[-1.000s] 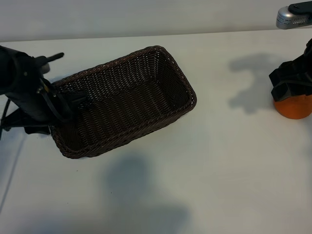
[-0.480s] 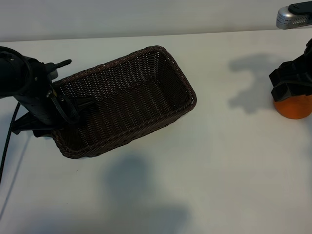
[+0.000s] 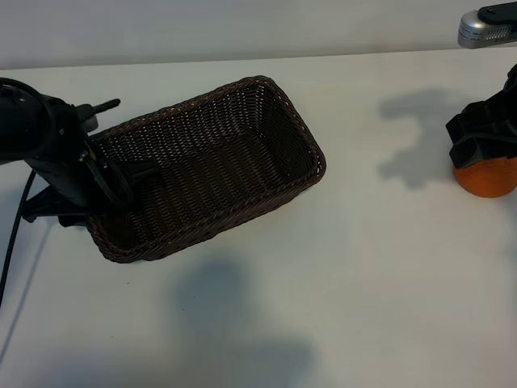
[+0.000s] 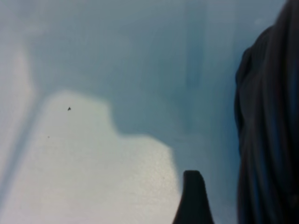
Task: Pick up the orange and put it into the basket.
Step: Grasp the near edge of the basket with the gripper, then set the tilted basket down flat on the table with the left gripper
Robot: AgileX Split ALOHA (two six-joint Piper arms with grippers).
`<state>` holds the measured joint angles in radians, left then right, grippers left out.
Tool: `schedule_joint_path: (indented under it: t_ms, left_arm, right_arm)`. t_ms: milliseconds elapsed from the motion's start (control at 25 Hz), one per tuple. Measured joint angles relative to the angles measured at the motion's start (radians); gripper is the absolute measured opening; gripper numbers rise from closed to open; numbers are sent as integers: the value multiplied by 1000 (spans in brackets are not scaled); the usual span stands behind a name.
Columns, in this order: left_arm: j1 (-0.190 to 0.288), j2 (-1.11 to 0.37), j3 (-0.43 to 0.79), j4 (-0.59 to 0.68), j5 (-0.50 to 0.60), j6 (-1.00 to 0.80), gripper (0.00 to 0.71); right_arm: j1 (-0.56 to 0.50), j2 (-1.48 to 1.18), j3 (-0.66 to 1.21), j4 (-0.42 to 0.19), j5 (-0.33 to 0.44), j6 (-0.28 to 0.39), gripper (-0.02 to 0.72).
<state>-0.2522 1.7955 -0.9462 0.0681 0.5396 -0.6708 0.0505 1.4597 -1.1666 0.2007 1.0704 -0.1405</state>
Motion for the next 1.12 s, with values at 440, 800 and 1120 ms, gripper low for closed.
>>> schedule_joint_path:
  t_ms: [440, 800, 1120]
  left_arm:
    - [3, 23, -2, -20, -35, 8, 430]
    - [3, 18, -2, -25, -52, 11, 419]
    - [38, -64, 0, -108, -49, 118, 417]
  right_arm:
    - [0, 0, 0, 0, 5, 0, 589]
    - [0, 0, 0, 0, 7, 0, 589]
    - [0, 0, 0, 0, 7, 0, 589]
